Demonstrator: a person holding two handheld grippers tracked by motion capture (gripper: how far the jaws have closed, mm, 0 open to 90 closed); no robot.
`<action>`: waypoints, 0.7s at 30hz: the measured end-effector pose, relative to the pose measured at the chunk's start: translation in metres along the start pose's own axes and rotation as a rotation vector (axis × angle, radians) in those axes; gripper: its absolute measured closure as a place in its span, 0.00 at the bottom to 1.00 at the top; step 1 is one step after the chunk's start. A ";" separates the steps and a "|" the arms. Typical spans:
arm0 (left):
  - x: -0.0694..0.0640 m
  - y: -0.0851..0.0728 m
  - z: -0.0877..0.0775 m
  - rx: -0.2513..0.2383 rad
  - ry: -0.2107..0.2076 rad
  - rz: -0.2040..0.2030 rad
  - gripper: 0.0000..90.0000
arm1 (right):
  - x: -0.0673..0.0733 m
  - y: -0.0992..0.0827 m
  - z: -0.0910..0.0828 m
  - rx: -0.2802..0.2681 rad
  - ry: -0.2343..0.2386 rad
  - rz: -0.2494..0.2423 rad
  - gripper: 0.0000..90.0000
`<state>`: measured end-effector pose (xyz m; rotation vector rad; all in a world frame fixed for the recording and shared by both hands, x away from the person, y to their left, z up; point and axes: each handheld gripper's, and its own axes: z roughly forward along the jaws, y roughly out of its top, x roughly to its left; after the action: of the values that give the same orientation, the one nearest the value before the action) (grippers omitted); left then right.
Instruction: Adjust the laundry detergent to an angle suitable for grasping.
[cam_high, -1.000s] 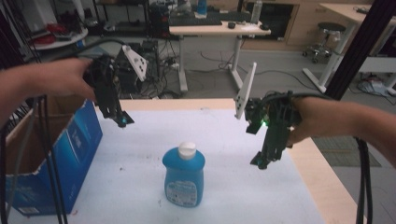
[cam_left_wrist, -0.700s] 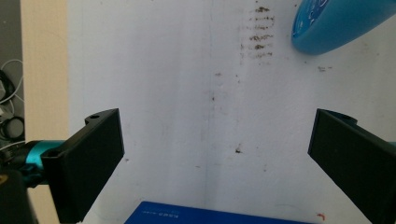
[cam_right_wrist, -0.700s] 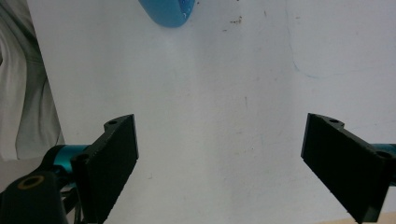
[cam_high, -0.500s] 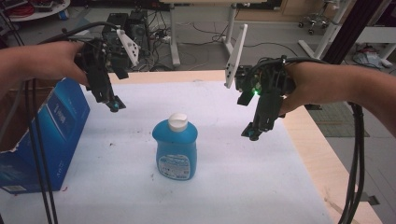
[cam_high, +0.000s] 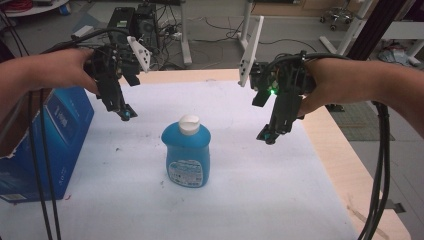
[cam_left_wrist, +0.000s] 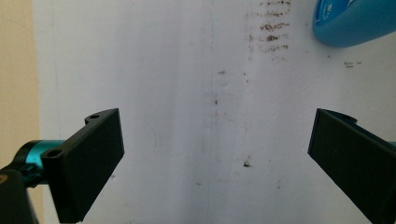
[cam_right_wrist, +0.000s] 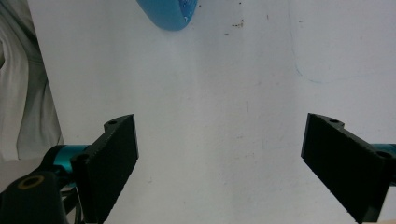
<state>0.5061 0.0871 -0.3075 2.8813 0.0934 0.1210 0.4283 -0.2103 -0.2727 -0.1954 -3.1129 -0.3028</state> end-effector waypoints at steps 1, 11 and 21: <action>0.000 0.000 0.001 -0.002 -0.003 0.000 0.04 | 0.000 0.000 0.000 -0.002 0.001 0.005 0.12; -0.001 0.000 0.005 0.000 -0.004 0.005 0.04 | 0.001 0.000 0.000 -0.006 -0.001 -0.006 0.12; -0.003 0.001 0.002 -0.009 0.004 0.006 0.04 | 0.003 -0.001 -0.003 -0.015 -0.001 0.002 0.12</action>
<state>0.5037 0.0850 -0.3092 2.8724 0.0842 0.1285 0.4255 -0.2118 -0.2703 -0.1986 -3.1120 -0.3255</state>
